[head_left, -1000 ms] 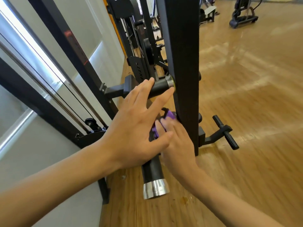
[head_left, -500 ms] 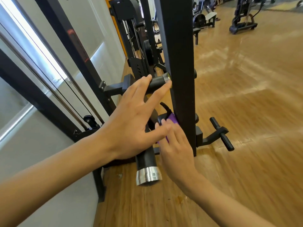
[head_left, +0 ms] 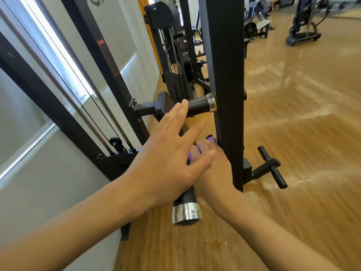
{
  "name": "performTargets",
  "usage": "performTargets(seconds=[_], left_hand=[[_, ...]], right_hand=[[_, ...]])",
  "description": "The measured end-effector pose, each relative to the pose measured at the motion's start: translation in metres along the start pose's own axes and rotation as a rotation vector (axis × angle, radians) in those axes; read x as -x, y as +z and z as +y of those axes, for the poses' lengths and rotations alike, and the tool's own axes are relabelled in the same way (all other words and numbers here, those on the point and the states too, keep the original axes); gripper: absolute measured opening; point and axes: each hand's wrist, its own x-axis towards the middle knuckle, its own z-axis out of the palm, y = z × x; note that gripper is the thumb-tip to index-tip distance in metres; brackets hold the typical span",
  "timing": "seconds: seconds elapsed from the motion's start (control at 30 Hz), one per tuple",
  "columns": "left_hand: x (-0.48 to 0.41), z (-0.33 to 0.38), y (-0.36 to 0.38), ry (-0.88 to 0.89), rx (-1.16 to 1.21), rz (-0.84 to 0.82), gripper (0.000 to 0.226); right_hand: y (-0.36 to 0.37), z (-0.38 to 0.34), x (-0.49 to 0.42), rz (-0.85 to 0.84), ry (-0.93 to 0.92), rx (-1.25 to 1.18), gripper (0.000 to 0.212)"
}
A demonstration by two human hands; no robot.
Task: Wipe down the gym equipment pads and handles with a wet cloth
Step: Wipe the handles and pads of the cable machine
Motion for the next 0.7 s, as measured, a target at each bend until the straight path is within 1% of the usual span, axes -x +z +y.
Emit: performTargets(seconds=[0.03, 0.1, 0.17, 0.23, 0.3, 0.37, 0.4, 0.47, 0.5, 0.57, 0.67, 0.7], left_hand=[[0.0, 0.001, 0.001, -0.012, -0.005, 0.002, 0.087], [-0.002, -0.001, 0.001, -0.023, 0.014, 0.003, 0.087], [-0.004, -0.006, 0.001, -0.024, 0.033, 0.014, 0.085], [-0.004, -0.01, 0.001, -0.016, 0.043, 0.027, 0.082], [-0.004, -0.011, 0.002, -0.008, 0.075, 0.047, 0.078], [-0.006, -0.008, 0.004, -0.01, 0.101, 0.057, 0.072], [-0.009, -0.006, 0.005, -0.009, 0.101, 0.052, 0.072], [-0.013, -0.005, 0.007, -0.008, 0.094, 0.052, 0.074], [-0.015, -0.005, 0.008, -0.008, 0.092, 0.049, 0.073], [-0.018, -0.01, 0.008, -0.011, 0.096, 0.051, 0.065], [-0.018, -0.017, 0.009, -0.005, 0.121, 0.067, 0.061], [-0.016, -0.017, 0.01, -0.003, 0.134, 0.075, 0.062]], right_hand=[[-0.008, -0.007, -0.019, -0.073, 0.024, -0.05, 0.026], [-0.013, -0.015, -0.039, -0.119, 0.052, -0.115, 0.022], [0.002, -0.013, -0.029, -0.031, 0.049, -0.083, 0.029], [0.019, -0.004, 0.011, 0.138, -0.035, -0.06, 0.043], [0.032, 0.008, 0.04, 0.236, -0.11, -0.048, 0.053], [0.032, 0.012, 0.023, 0.221, -0.102, -0.01, 0.047], [0.027, 0.007, 0.003, 0.207, -0.061, 0.005, 0.038], [0.017, -0.01, -0.037, 0.169, 0.011, -0.065, 0.02], [0.015, -0.015, -0.048, 0.161, 0.032, -0.096, 0.018], [0.027, -0.012, -0.046, 0.149, 0.028, -0.082, 0.022], [0.042, 0.003, 0.0, 0.226, -0.085, -0.067, 0.042], [0.041, 0.004, 0.007, 0.219, -0.106, -0.066, 0.043]])
